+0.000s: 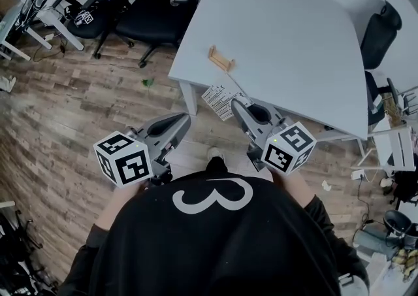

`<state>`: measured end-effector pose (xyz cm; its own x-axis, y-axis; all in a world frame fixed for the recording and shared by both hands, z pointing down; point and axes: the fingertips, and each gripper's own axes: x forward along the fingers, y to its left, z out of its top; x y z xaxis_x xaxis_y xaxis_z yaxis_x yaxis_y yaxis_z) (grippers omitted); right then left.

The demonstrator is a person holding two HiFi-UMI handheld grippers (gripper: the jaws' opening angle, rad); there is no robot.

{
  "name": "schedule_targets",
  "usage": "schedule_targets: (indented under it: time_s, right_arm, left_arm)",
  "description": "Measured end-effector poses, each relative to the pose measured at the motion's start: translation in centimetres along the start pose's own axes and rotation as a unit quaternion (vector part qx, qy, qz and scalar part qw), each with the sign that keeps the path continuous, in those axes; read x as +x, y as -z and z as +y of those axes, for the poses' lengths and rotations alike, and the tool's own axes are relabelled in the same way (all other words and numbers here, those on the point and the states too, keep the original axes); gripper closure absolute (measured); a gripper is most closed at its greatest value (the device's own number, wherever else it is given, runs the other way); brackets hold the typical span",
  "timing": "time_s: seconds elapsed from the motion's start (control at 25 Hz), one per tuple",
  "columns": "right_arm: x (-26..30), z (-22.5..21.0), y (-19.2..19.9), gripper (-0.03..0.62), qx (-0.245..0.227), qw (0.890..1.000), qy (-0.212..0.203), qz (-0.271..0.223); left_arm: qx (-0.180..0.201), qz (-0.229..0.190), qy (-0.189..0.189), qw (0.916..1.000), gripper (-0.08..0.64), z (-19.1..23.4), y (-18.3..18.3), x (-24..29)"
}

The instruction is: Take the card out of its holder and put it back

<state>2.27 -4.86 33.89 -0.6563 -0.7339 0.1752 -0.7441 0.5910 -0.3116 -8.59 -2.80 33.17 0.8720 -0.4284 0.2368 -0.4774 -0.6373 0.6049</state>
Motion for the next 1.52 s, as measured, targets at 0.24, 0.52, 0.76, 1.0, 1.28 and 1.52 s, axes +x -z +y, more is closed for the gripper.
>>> schedule_targets:
  time_s: [0.24,0.52,0.76,1.0,1.28,1.52]
  right_arm:
    - [-0.7,-0.2,-0.1,0.569,0.006,1.000,0.000,-0.004]
    - [-0.5,-0.3,0.1,0.569,0.006,1.000,0.001,-0.001]
    - [-0.5,-0.9,0.3,0.569,0.006,1.000,0.001,0.001]
    - [-0.1,-2.8,0.0,0.569,0.009,1.000,0.002,0.003]
    - [1.1,-5.5,-1.1,0.569,0.002,1.000,-0.002,0.013]
    - [3.0,-8.2,-2.4,0.569,-0.005,1.000,-0.006,0.018]
  left_arm:
    - [0.033,0.016,-0.010,0.9993,0.546,-0.8,0.2,0.5]
    - [0.005,0.009,-0.008,0.9999,0.546,-0.2,0.2,0.5]
    - [0.003,0.011,-0.007,0.9999,0.546,-0.1,0.4,1.1]
    - [-0.002,0.013,-0.008,0.9999,0.546,0.5,0.1,2.7]
    - [-0.013,0.009,-0.011,0.9998,0.546,1.7,-0.9,5.0]
    - [-0.023,-0.001,-0.018,0.9996,0.546,3.4,-2.4,6.9]
